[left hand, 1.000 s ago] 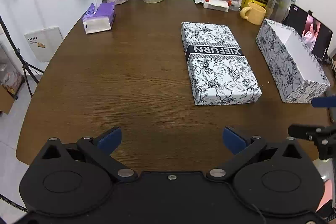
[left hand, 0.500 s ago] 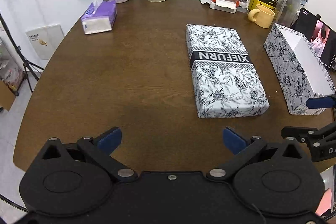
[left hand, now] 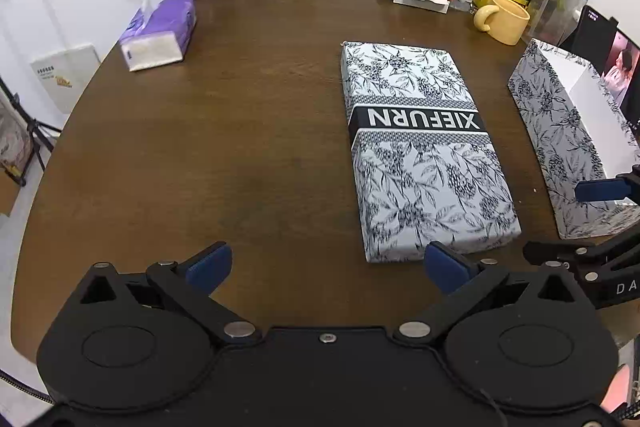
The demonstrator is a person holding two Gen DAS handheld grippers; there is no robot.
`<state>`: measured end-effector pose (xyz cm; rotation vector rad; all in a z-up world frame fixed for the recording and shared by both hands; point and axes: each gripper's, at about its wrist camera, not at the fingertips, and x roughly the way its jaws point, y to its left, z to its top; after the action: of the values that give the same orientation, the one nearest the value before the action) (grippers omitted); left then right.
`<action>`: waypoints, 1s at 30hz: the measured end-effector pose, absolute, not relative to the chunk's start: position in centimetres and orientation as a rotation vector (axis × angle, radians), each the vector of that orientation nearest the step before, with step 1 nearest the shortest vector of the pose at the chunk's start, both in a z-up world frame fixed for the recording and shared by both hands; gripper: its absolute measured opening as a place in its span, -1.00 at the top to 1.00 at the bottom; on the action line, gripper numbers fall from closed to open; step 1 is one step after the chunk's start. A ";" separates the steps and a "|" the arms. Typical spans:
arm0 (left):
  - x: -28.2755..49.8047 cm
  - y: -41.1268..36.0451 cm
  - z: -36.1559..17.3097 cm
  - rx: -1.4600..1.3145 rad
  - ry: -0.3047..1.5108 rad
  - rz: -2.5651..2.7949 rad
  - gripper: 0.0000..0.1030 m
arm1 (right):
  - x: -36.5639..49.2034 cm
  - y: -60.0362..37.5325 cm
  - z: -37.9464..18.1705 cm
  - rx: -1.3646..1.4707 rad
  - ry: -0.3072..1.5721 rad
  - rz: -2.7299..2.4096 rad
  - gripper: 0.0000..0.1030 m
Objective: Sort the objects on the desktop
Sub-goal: 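Move both tools toward the floral lid with the black XIEFURN band, then close the left tool on one end of the lid while the right tool grips the other end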
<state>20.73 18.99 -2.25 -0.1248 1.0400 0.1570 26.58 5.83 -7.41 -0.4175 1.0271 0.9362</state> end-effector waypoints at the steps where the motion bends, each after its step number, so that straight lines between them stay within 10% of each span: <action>1: 21.2 19.0 -2.3 -0.121 1.041 0.156 -1.00 | 26.9 6.0 -7.5 -0.414 1.029 0.937 -1.00; 30: 35.1 20.1 -9.0 -0.140 1.160 0.134 -1.00 | 36.8 10.4 -14.8 -0.287 1.148 0.863 -1.00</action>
<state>35.06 20.09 -9.03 -0.1405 1.1595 0.1340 36.76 10.41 -14.84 -0.2868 1.1477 0.8627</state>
